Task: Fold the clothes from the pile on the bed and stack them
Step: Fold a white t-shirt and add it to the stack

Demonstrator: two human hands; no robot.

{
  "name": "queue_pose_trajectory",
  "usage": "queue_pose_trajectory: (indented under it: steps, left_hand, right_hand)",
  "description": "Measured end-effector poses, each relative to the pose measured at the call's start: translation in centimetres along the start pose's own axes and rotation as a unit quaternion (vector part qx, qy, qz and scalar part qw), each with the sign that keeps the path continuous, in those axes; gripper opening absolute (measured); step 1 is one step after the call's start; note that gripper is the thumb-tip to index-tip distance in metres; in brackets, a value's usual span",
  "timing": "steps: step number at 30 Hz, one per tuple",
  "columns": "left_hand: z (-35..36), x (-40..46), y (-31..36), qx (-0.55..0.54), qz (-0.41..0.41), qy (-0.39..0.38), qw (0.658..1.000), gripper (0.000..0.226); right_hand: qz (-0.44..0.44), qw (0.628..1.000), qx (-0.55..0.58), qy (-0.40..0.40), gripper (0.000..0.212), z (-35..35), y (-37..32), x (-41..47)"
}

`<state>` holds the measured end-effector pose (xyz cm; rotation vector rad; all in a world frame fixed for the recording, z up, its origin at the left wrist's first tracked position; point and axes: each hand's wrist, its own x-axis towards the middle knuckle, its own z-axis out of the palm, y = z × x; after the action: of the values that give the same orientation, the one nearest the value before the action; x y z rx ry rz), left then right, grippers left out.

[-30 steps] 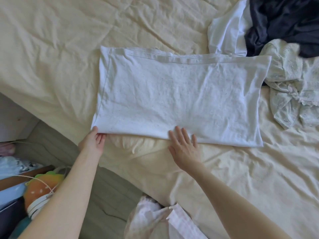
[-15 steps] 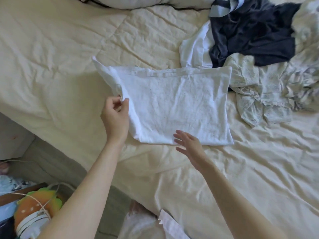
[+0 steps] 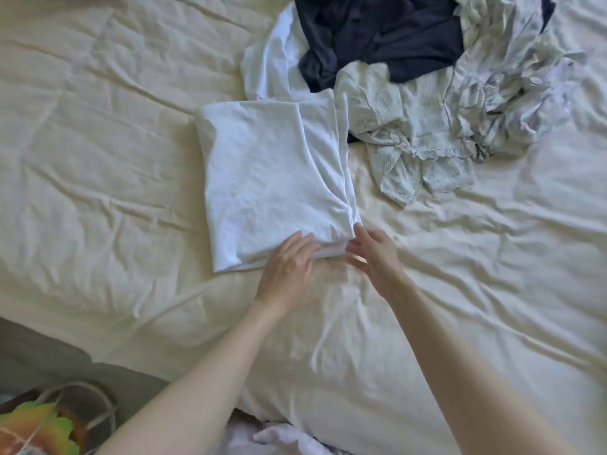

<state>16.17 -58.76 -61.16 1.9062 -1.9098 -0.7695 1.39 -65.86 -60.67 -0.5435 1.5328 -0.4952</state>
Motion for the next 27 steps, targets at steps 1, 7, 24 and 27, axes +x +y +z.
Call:
queue_pose_trajectory:
  steps: [1,7,24,27]
  left_hand:
    - [-0.4,-0.5,-1.1,0.031,-0.006,0.016,0.999,0.034]
    - [-3.0,-1.7,-6.7,0.155,-0.077,-0.020,0.985,0.062]
    - [-2.9,-3.8,-10.7,0.224,-0.031,-0.056,0.972,0.070]
    - [-3.4,-3.4,-10.5,0.183,-0.033,-0.047,0.981,0.057]
  right_hand:
    - [0.000,1.000,-0.016,0.011,0.024,0.4,-0.3,0.5]
    - [-0.001,0.995,-0.065,0.071,0.007,2.2,-2.5,2.9]
    - [0.062,0.996,-0.014,0.058,0.020,-1.7,0.7,3.7]
    - [0.065,0.996,0.024,0.059,0.020,-1.5,0.7,3.3]
